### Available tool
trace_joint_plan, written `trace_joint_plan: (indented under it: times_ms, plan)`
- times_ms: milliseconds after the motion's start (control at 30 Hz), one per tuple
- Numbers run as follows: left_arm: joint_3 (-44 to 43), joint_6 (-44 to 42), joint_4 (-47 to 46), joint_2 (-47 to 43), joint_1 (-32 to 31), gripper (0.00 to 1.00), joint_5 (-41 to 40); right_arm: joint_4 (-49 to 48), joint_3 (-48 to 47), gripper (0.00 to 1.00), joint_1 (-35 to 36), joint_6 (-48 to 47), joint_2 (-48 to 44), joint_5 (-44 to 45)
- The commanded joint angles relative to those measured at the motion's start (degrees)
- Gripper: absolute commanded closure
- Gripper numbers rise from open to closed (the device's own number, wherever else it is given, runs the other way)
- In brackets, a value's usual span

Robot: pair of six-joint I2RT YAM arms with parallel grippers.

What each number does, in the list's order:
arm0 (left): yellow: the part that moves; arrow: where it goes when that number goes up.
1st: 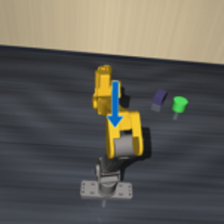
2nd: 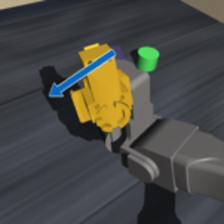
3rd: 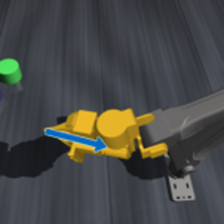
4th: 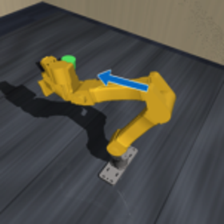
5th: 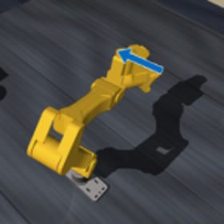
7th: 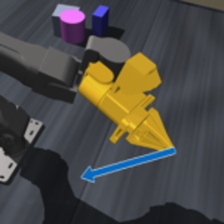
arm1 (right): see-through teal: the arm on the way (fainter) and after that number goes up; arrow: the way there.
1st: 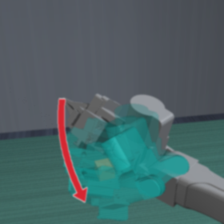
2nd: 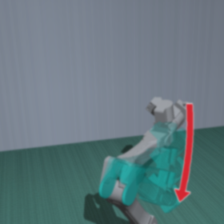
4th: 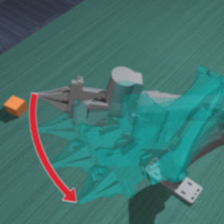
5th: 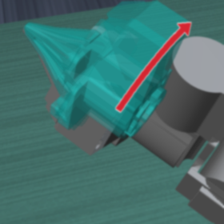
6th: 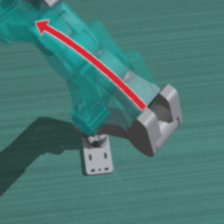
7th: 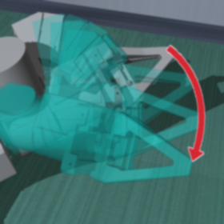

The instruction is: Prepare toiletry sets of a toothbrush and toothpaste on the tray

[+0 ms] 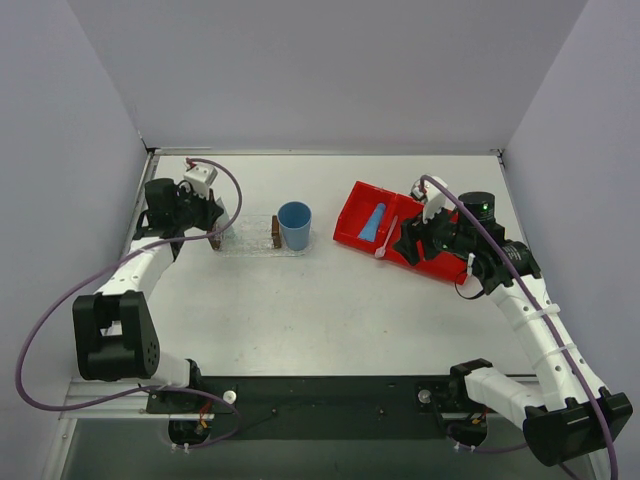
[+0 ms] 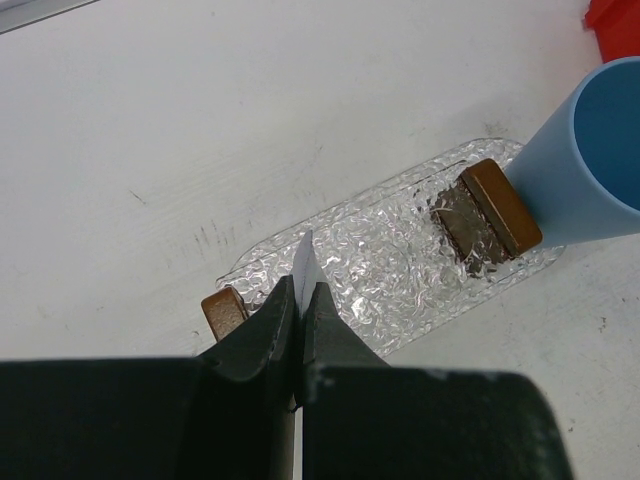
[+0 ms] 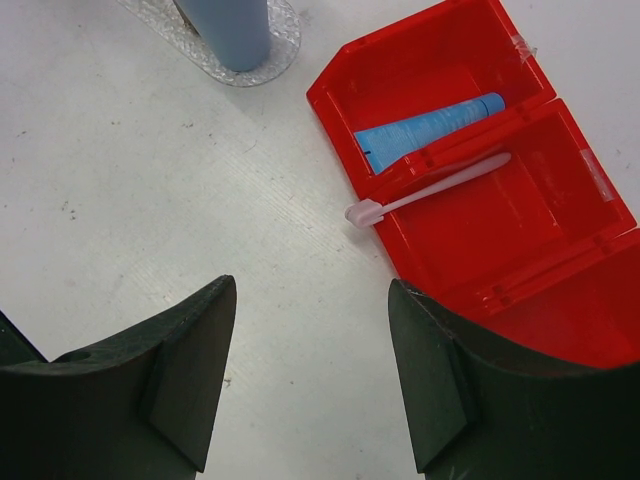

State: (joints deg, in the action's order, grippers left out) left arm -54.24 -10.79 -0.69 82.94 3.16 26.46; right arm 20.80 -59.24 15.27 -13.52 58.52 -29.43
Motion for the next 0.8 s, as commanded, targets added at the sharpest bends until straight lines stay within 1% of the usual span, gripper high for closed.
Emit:
trace_joint_plan:
  times_ms: [0,467,767]
  plan:
    - [-1.1,-0.8,-4.8,0.5,0.4,1.00,2.2,-1.5,0.4,0.43,-0.8,0.2,-1.0,-1.7]
    - [-1.1,-2.3,-5.1,2.7,0.4,1.00,2.7,-1.5,0.7,0.43,-1.2,0.1,-0.7,-1.9]
    - [-2.8,-4.9,-1.9,3.1,0.2,1.00,3.9,-1.5,0.7,0.43,-1.4,0.1,-0.5,-2.1]
